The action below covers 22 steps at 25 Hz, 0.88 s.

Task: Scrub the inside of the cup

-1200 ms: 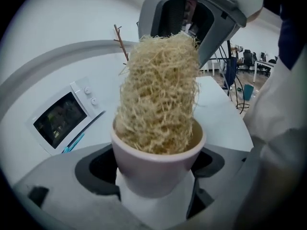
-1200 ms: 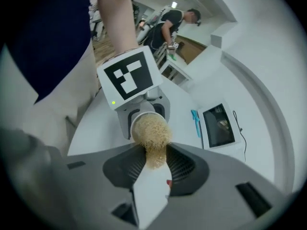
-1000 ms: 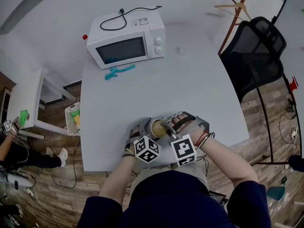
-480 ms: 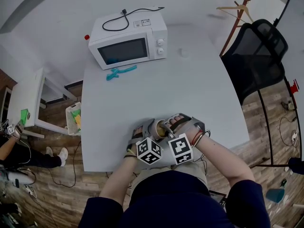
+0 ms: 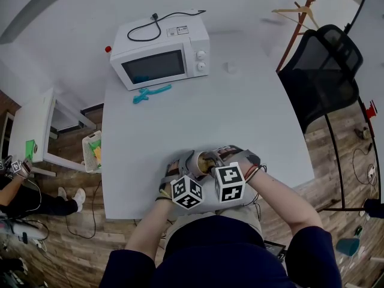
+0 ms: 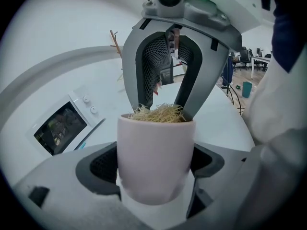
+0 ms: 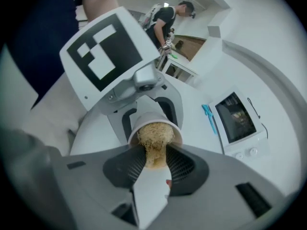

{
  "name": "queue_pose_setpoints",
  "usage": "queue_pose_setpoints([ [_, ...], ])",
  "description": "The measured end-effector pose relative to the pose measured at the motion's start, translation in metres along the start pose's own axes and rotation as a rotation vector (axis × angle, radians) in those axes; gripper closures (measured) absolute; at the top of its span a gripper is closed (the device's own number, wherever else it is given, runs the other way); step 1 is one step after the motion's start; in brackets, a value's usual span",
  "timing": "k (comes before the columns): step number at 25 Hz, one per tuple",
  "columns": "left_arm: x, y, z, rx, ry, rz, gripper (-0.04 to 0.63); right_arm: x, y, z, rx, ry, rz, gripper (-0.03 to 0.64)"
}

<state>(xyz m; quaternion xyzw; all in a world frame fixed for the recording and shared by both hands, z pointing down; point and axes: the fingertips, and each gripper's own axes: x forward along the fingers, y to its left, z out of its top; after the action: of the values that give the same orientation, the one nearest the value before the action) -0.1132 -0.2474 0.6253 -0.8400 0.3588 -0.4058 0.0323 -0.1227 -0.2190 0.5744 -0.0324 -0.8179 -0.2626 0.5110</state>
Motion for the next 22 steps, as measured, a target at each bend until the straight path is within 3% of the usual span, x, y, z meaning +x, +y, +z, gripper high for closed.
queue_pose_setpoints([
  [5, -0.001, 0.002, 0.001, 0.025, -0.005, 0.016, 0.166, -0.002, -0.007, -0.003, 0.278, -0.042, 0.076, 0.482],
  [17, -0.006, 0.004, 0.003, 0.093, -0.028, 0.059, 0.166, -0.001, -0.009, -0.018, 1.136, -0.112, 0.357, 0.482],
  [22, -0.009, 0.006, 0.007, 0.114, -0.048, 0.079, 0.166, -0.003, -0.009, -0.019, 1.413, -0.148, 0.461, 0.482],
])
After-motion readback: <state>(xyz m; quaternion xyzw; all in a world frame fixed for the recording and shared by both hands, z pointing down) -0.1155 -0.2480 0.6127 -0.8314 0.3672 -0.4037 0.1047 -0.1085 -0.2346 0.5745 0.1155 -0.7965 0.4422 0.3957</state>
